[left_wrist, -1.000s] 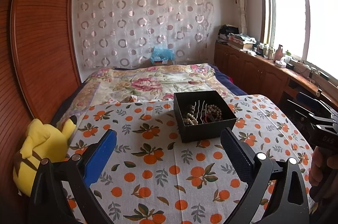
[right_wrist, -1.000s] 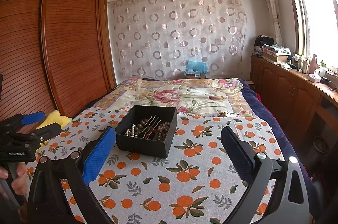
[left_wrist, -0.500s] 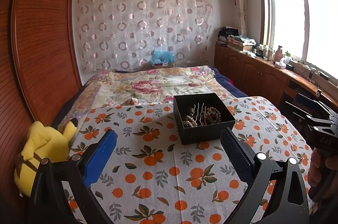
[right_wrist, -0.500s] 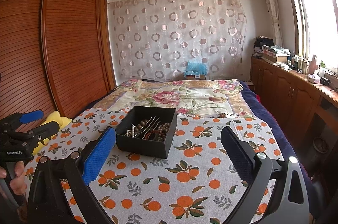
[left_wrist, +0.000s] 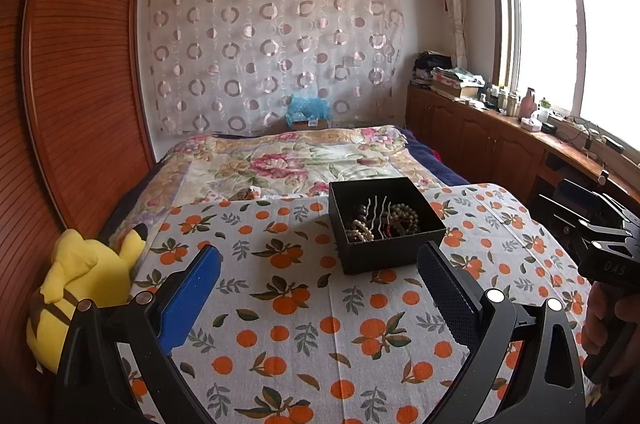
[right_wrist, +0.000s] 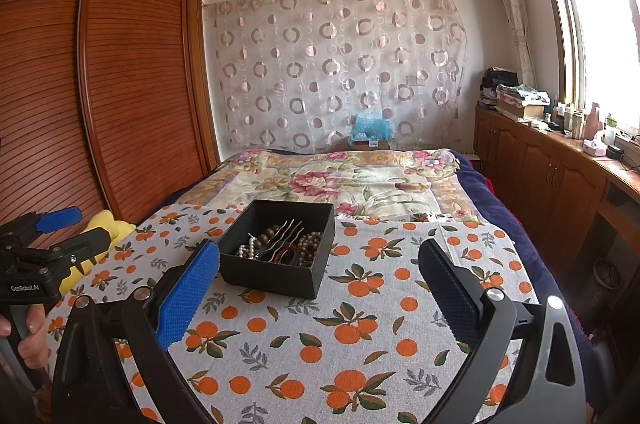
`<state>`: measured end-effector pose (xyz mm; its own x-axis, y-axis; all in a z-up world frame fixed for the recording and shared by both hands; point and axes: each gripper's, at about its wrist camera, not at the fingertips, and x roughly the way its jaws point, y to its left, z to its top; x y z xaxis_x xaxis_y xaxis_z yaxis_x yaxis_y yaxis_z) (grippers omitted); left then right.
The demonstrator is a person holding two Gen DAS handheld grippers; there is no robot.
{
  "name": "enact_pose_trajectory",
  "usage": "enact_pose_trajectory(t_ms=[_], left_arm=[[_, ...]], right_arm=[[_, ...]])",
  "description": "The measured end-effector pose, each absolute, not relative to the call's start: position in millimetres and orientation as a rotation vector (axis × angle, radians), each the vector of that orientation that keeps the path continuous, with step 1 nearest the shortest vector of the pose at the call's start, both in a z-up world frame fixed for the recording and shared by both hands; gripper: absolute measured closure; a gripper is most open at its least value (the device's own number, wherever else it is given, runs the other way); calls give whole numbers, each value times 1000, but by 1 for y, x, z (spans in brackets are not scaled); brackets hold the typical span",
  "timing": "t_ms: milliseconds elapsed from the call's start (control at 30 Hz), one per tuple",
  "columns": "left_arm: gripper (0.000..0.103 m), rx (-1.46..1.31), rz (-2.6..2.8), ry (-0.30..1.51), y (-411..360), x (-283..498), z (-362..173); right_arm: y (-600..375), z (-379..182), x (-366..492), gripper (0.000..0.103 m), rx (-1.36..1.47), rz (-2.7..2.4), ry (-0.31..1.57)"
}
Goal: Organize jewelry
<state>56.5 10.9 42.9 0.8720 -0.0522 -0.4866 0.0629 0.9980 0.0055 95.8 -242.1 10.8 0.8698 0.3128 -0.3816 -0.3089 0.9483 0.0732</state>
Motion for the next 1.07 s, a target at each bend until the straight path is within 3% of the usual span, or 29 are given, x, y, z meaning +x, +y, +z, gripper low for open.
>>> enact_pose_trajectory(t_ms=[1067], left_arm=[[8, 23, -59, 506, 10, 55, 41]], right_arm=[[-243, 10, 96, 3, 13, 325, 399]])
